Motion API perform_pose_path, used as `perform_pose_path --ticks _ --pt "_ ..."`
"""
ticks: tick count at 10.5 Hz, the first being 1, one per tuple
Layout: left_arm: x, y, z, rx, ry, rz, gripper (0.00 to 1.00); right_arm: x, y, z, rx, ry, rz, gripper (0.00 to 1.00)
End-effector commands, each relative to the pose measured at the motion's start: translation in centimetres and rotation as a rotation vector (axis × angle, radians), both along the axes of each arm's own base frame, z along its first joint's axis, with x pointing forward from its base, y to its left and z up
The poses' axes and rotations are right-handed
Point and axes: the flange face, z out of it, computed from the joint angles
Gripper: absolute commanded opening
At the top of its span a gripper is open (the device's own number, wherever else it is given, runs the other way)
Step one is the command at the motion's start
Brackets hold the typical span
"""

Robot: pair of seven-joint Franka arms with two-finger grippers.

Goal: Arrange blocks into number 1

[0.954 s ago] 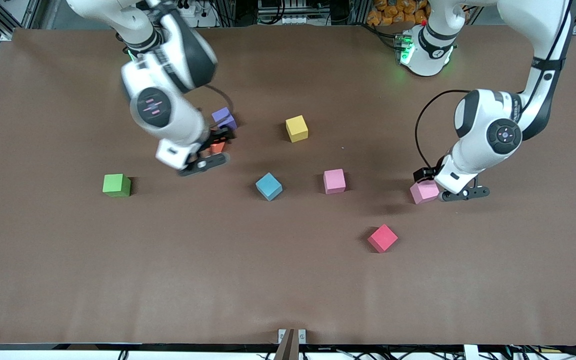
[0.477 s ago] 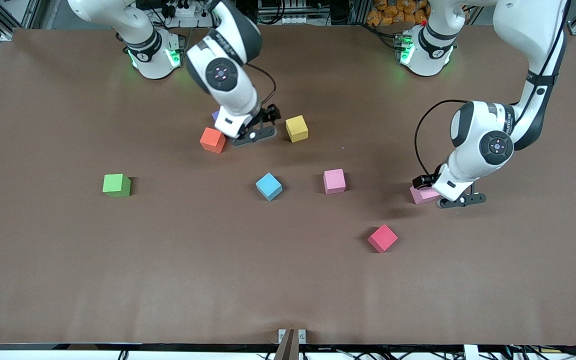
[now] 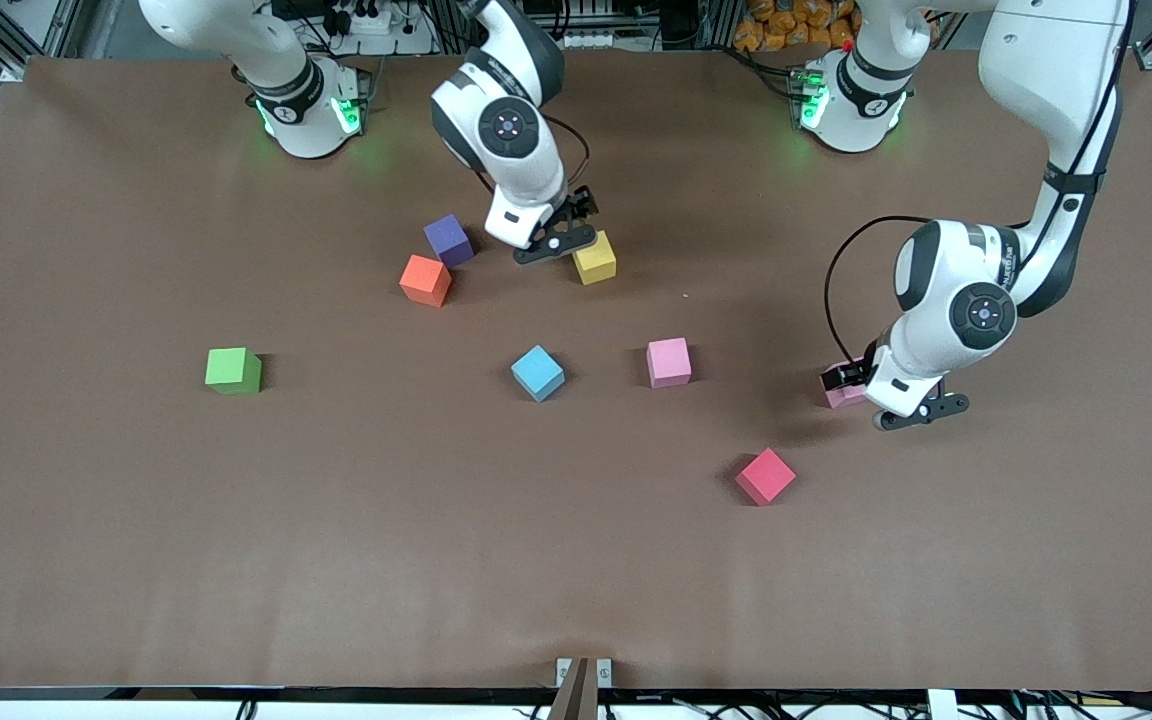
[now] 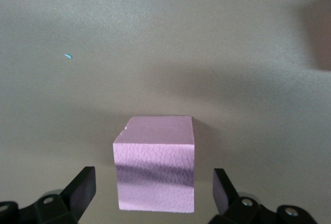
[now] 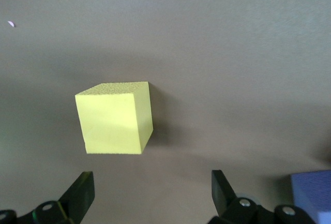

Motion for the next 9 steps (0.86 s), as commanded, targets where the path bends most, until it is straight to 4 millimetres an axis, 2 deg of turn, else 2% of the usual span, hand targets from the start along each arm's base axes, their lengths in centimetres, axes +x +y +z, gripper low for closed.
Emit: perform_pose_path --ticks 1,2,5,6,7,8,9 --pt "0.5 -0.5 -1.4 0.019 0.007 0.005 1.0 0.3 2.9 -1.1 0.002 0.006 -0.042 1.0" --pt "0.7 -0.6 -1.9 0.02 0.012 0.005 1.0 0.0 4.1 -1.8 -0.002 0.008 -0.056 1.0" --pt "0.9 -0.7 -2.9 0.022 0.024 -0.001 1.0 0.2 5.6 -3.0 -0.005 0.01 -0.062 1.0" --pt "0.9 -1.0 -3.2 0.022 0.027 -0.004 0.97 0.4 6.1 -3.4 -0.007 0.009 -0.07 1.0" --pt "0.8 -0.9 -3.2 0.023 0.03 -0.002 0.66 0.4 6.3 -4.0 -0.012 0.01 -0.07 1.0" --pt "0.8 -0.8 -3.3 0.023 0.03 0.002 0.29 -0.3 6.6 -4.7 -0.022 0.013 -0.059 1.0" --pt "0.8 -0.8 -3.3 0.023 0.031 0.003 0.0 -0.3 6.6 -5.0 -0.024 0.012 -0.057 1.0"
